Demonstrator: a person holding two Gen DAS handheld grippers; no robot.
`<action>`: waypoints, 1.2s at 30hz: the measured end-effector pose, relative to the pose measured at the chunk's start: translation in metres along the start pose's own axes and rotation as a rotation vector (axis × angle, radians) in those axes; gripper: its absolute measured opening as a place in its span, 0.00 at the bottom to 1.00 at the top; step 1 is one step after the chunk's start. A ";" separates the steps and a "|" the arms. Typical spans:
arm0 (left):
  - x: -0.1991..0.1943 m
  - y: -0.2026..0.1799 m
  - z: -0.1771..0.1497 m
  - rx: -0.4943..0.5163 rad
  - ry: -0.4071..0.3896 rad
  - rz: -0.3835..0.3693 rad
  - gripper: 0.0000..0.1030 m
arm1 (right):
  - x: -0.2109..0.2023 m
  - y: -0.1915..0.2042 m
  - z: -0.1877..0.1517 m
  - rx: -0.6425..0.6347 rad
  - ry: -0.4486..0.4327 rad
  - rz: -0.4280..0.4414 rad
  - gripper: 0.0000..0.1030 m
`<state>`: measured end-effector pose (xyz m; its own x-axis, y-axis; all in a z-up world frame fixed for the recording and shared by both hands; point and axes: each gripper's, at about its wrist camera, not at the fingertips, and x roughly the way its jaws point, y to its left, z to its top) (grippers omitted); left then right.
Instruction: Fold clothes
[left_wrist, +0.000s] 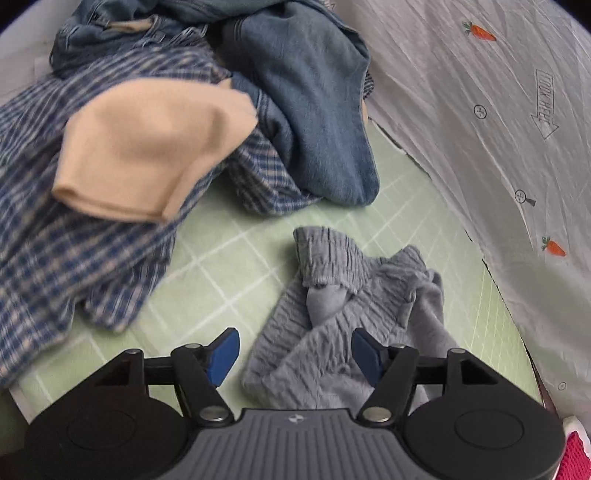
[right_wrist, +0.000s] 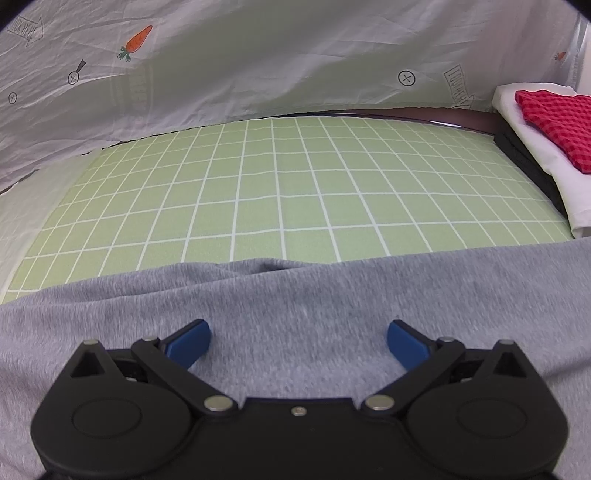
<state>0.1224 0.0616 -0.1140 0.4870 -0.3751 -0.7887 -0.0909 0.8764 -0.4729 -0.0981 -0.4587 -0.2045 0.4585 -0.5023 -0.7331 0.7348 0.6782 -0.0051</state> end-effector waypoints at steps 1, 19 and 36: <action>-0.001 0.000 -0.007 0.009 0.017 0.009 0.66 | 0.000 0.000 0.000 0.000 0.000 0.000 1.00; 0.020 -0.001 -0.027 -0.080 0.019 -0.206 0.69 | 0.000 0.003 -0.001 0.009 -0.007 -0.006 1.00; 0.052 -0.028 -0.001 -0.018 -0.158 -0.143 0.72 | 0.000 0.004 -0.002 0.013 -0.015 -0.010 1.00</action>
<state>0.1495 0.0175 -0.1428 0.6258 -0.4425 -0.6423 -0.0260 0.8112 -0.5842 -0.0962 -0.4547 -0.2058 0.4590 -0.5171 -0.7225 0.7454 0.6666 -0.0035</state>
